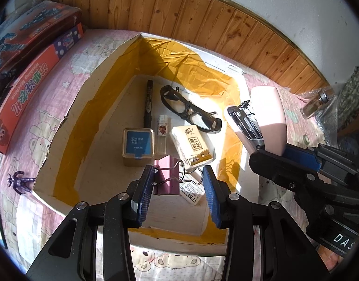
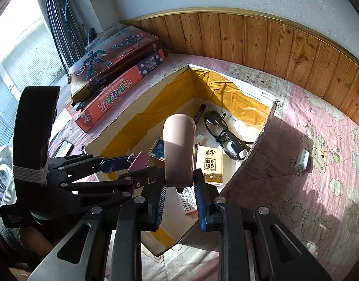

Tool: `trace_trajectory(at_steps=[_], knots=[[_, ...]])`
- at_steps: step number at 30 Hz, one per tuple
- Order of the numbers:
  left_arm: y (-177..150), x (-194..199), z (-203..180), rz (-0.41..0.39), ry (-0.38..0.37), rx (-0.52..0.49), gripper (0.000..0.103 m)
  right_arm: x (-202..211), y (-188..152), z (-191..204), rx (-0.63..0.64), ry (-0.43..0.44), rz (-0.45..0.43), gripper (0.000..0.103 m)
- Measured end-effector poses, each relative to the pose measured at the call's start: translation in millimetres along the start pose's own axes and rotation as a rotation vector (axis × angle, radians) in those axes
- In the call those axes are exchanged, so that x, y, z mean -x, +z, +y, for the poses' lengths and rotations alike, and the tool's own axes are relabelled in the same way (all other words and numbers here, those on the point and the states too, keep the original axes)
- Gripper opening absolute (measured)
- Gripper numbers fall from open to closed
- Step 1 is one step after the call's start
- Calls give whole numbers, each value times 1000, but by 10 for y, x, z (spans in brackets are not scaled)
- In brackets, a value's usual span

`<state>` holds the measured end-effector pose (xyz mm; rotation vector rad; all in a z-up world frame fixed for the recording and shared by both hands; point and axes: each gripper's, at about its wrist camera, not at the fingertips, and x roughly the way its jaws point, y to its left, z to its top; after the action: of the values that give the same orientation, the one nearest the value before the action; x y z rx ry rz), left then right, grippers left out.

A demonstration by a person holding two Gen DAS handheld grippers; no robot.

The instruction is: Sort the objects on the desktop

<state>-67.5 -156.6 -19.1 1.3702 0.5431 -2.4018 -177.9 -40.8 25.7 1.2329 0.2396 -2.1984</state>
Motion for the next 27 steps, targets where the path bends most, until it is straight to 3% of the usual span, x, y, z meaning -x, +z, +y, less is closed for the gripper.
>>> trace_trajectory(at_steps=[14, 22, 27], knots=[[40, -112, 172, 62, -64, 62, 44, -406, 330, -18, 8, 2, 83, 25], [81, -221, 339, 138, -154, 155, 43, -714, 568, -19, 14, -17, 144, 25], [124, -289, 359, 162, -147, 152, 44, -1003, 715, -106, -36, -14, 202, 25]])
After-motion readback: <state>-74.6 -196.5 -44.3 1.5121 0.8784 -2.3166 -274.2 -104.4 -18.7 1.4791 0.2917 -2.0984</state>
